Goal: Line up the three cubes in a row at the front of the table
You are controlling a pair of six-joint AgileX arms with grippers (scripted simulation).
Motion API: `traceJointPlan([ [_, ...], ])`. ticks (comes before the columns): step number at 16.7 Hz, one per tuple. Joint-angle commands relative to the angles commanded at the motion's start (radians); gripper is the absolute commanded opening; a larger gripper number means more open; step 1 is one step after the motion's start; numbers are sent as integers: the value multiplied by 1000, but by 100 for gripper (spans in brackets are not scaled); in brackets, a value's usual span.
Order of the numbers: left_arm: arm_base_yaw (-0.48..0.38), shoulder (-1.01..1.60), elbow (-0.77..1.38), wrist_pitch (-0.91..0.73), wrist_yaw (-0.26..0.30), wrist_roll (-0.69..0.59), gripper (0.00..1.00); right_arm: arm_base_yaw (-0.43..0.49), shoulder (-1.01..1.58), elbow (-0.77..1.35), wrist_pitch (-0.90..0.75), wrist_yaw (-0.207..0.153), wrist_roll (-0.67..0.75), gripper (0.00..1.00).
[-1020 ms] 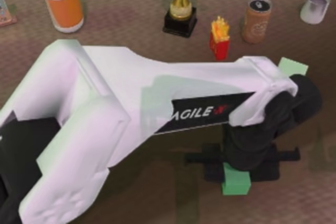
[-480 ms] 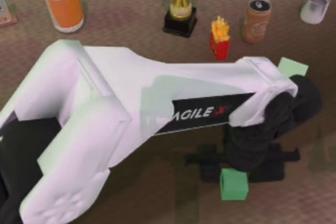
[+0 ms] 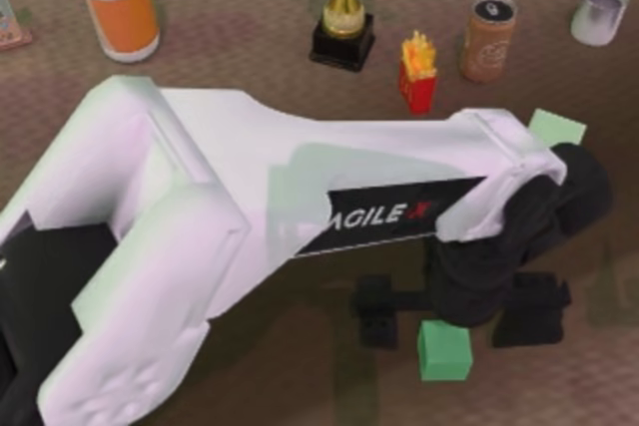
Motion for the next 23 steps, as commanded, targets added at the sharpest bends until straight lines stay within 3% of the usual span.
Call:
traceJointPlan([
  [5, 3, -2, 16, -17, -3, -2, 100, 0, 0, 0, 0, 0, 0, 100],
  [13, 16, -52, 194, -246, -1, -7, 100, 0, 0, 0, 0, 0, 0, 100],
  [18, 15, -58, 183, -238, -2, -5, 100, 2, 10, 10, -7, -1, -5, 100],
  [23, 127, -254, 0, -117, -13, 36, 100, 27, 210, 214, -140, -6, -94, 100],
])
